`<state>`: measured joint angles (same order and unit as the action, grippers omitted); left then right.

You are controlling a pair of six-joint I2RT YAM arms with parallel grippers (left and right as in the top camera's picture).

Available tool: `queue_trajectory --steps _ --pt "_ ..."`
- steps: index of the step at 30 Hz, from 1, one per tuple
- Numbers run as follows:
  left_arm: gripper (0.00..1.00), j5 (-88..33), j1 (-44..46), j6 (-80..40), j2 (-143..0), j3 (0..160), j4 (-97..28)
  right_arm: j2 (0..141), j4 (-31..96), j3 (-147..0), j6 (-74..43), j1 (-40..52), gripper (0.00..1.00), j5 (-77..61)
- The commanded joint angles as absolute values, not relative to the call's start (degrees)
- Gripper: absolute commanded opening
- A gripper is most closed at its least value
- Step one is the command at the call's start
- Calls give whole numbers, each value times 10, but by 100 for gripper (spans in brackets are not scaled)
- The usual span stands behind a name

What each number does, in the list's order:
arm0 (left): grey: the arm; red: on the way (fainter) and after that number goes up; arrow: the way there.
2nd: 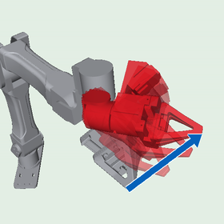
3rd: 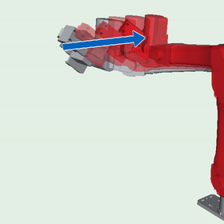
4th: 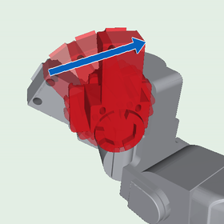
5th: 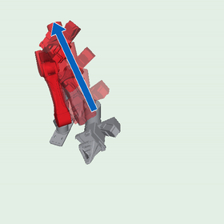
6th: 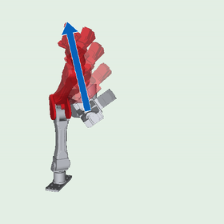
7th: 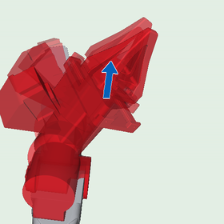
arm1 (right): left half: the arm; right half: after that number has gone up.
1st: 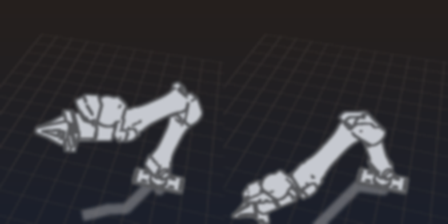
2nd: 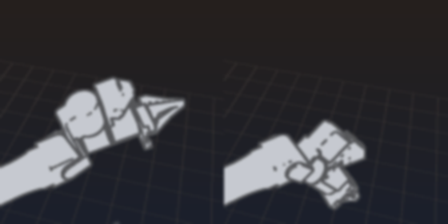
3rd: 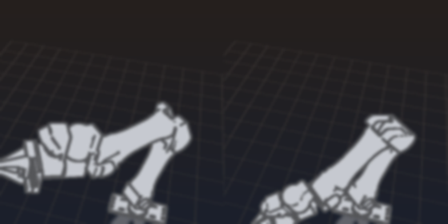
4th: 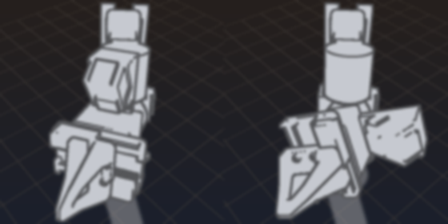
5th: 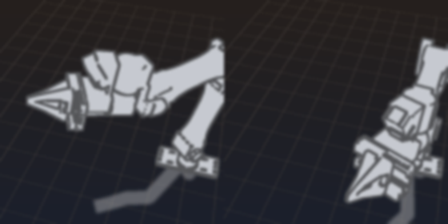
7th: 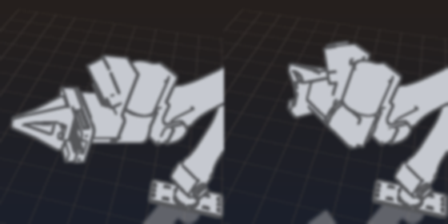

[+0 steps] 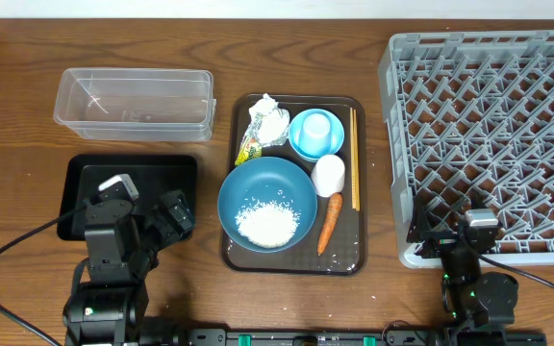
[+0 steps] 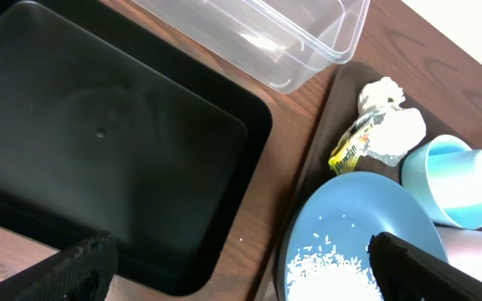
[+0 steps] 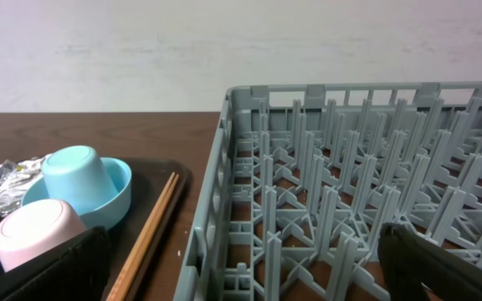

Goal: Sort waste into correct bins and load items into the dishwasher rack
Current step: 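Move the left gripper over the teal bowl of rice, then lower the left gripper and grasp the teal bowl's rim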

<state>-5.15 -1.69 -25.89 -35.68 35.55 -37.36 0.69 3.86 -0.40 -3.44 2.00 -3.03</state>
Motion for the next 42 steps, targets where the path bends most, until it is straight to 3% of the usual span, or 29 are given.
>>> queue_trajectory --steps 1,6,14,23,32,42 --pt "98 -83 -16 -262 -358 367 -376 6 41 -3 -40 22 99 -30" --pt "98 -242 -16 -261 -358 367 -361 6 41 -3 -40 22 99 -30" --pt "98 -316 -15 -267 -359 375 -327 6 41 -3 -40 22 99 -30" --pt "100 -297 41 -292 -393 436 -397 6 41 -3 -40 22 99 -30" --pt "100 -181 160 -282 -536 560 -540 6 41 -3 -40 22 99 -30" --pt "98 -160 258 -301 -620 565 -499 6 41 -3 -40 22 99 -30"
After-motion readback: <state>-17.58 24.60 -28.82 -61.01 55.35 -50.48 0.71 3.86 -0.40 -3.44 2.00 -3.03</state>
